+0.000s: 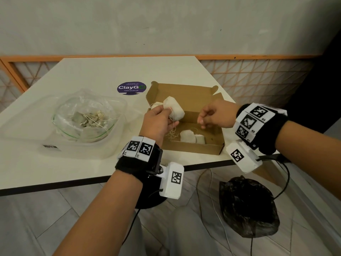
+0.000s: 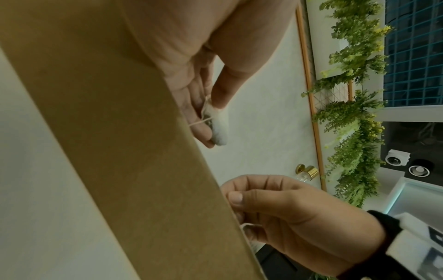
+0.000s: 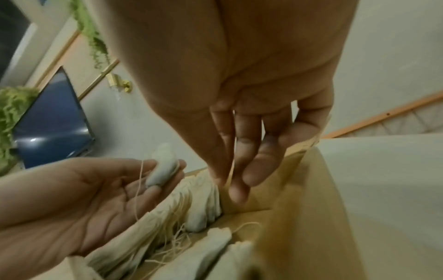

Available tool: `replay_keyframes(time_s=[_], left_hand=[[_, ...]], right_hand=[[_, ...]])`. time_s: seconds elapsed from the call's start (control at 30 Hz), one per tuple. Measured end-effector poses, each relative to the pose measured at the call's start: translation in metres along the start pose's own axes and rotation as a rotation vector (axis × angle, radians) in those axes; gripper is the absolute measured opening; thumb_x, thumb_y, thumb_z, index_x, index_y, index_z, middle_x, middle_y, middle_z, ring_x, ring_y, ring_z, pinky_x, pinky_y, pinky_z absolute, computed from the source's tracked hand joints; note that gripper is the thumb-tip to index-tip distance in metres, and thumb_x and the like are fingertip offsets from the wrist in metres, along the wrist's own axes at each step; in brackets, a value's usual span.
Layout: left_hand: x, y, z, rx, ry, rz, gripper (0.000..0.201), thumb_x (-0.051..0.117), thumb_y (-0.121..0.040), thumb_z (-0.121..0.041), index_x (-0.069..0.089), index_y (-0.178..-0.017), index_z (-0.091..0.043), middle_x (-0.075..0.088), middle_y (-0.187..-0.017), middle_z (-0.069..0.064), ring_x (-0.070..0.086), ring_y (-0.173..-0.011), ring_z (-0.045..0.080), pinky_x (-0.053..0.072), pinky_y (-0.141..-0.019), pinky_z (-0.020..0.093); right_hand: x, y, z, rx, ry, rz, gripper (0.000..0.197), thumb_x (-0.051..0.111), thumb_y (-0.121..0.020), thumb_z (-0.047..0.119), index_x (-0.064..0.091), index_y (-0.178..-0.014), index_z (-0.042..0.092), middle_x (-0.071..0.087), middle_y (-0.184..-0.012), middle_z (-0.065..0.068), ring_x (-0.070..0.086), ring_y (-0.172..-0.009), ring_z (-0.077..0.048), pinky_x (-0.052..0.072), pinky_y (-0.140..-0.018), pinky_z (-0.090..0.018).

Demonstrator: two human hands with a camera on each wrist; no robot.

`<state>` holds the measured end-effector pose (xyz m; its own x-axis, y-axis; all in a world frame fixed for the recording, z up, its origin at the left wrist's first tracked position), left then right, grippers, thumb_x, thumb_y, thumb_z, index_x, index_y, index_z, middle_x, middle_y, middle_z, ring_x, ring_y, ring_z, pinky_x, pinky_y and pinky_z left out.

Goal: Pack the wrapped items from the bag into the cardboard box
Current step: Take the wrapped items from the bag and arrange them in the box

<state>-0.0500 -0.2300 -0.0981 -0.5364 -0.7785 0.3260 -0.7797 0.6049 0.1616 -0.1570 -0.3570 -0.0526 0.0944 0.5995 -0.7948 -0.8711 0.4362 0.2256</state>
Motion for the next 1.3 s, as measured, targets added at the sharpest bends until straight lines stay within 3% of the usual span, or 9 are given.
replay_keyframes(time_s=[0.27, 0.37, 0.47, 0.53, 0.73, 0.83, 1.0, 1.1, 1.3], left_hand=[[0.0, 0.002, -0.002, 0.006, -0.046, 0.03, 0.014, 0.053, -0.093, -0.009, 0.061, -0.104, -0.006, 0.059, -0.123, 0.022, 0.064, -0.102, 0.032, 0.056, -0.086, 0.035], [0.0, 0.005, -0.003, 0.004, -0.112, 0.059, 0.009, 0.056, -0.092, -0.011, 0.064, -0.095, -0.008, 0.059, -0.122, 0.019, 0.065, -0.104, 0.032, 0.057, -0.083, 0.033], [0.007, 0.009, -0.006, -0.007, -0.238, 0.124, 0.011, 0.056, -0.092, -0.012, 0.064, -0.085, -0.012, 0.06, -0.106, 0.018, 0.061, -0.09, 0.027, 0.054, -0.076, 0.028], [0.013, 0.014, -0.01, 0.009, -0.33, 0.202, 0.015, 0.056, -0.093, -0.013, 0.066, -0.081, -0.012, 0.059, -0.094, 0.018, 0.055, -0.084, 0.027, 0.049, -0.074, 0.031], [-0.005, 0.018, -0.037, 0.189, -0.375, 0.096, 0.014, 0.056, -0.092, -0.007, 0.065, -0.081, -0.011, 0.067, -0.083, 0.005, 0.063, -0.075, 0.014, 0.055, -0.064, 0.021], [-0.028, 0.013, -0.047, 0.334, -0.46, -0.074, 0.023, 0.051, -0.086, 0.0, 0.066, -0.083, -0.018, 0.069, -0.088, -0.001, 0.064, -0.086, 0.014, 0.053, -0.084, 0.033], [-0.041, 0.012, -0.03, 0.231, -0.429, -0.095, 0.024, 0.057, -0.087, -0.002, 0.059, -0.108, -0.013, 0.063, -0.117, 0.009, 0.057, -0.116, 0.022, 0.047, -0.099, 0.042], [-0.046, 0.01, -0.022, 0.178, -0.325, -0.107, 0.04, 0.043, -0.084, 0.018, 0.055, -0.117, 0.0, 0.06, -0.119, 0.011, 0.057, -0.115, 0.021, 0.046, -0.1, 0.037], [-0.048, 0.012, -0.022, 0.155, -0.234, -0.086, 0.045, 0.035, -0.081, 0.025, 0.053, -0.118, 0.005, 0.059, -0.117, 0.013, 0.055, -0.114, 0.02, 0.046, -0.098, 0.034]], right_hand=[[0.029, 0.006, 0.014, -0.02, 0.358, 0.108, 0.018, 0.067, -0.083, 0.022, 0.065, -0.099, 0.015, 0.055, -0.07, 0.012, 0.048, -0.063, -0.002, 0.039, -0.059, -0.019], [0.017, 0.007, 0.017, 0.007, 0.347, 0.033, 0.017, 0.06, -0.086, 0.013, 0.063, -0.103, 0.013, 0.065, -0.09, 0.004, 0.054, -0.074, -0.009, 0.045, -0.068, -0.023], [-0.009, 0.005, 0.037, -0.143, 0.132, -0.209, 0.032, 0.064, -0.085, 0.026, 0.055, -0.116, 0.021, 0.057, -0.104, 0.006, 0.052, -0.085, -0.011, 0.04, -0.078, -0.025], [-0.014, 0.003, 0.052, -0.216, 0.09, -0.184, 0.037, 0.068, -0.081, 0.034, 0.058, -0.116, 0.025, 0.058, -0.103, 0.008, 0.054, -0.09, -0.01, 0.042, -0.084, -0.026], [-0.022, -0.017, 0.051, -0.173, 0.145, -0.233, 0.014, 0.071, -0.08, 0.025, 0.069, -0.091, 0.016, 0.057, -0.072, 0.012, 0.054, -0.074, -0.009, 0.042, -0.07, -0.022], [-0.02, -0.02, 0.045, -0.102, 0.243, -0.186, 0.019, 0.071, -0.081, 0.026, 0.068, -0.096, 0.016, 0.056, -0.075, 0.011, 0.054, -0.081, -0.012, 0.039, -0.074, -0.024], [-0.009, -0.022, 0.06, -0.112, 0.136, -0.007, 0.01, 0.072, -0.078, 0.032, 0.072, -0.087, 0.027, 0.068, -0.085, 0.001, 0.057, -0.076, -0.011, 0.045, -0.07, -0.022], [0.003, -0.03, 0.065, -0.031, 0.015, 0.088, 0.018, 0.071, -0.08, 0.018, 0.071, -0.096, 0.011, 0.063, -0.066, 0.0, 0.051, -0.052, -0.005, 0.04, -0.047, -0.009], [0.016, -0.055, 0.065, 0.096, 0.002, 0.098, 0.006, 0.065, -0.082, -0.002, 0.065, -0.08, 0.003, 0.058, -0.039, 0.004, 0.051, -0.034, -0.002, 0.044, -0.038, -0.012]])
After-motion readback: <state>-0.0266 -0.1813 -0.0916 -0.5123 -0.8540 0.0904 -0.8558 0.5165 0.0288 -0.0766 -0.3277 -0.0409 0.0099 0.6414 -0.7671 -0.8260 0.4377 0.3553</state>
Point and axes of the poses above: each hand's wrist, its own y-axis away from the middle knuckle, its own x-axis out of the palm, z = x × y, the point moved 5 cm from there along -y, towards the middle knuckle
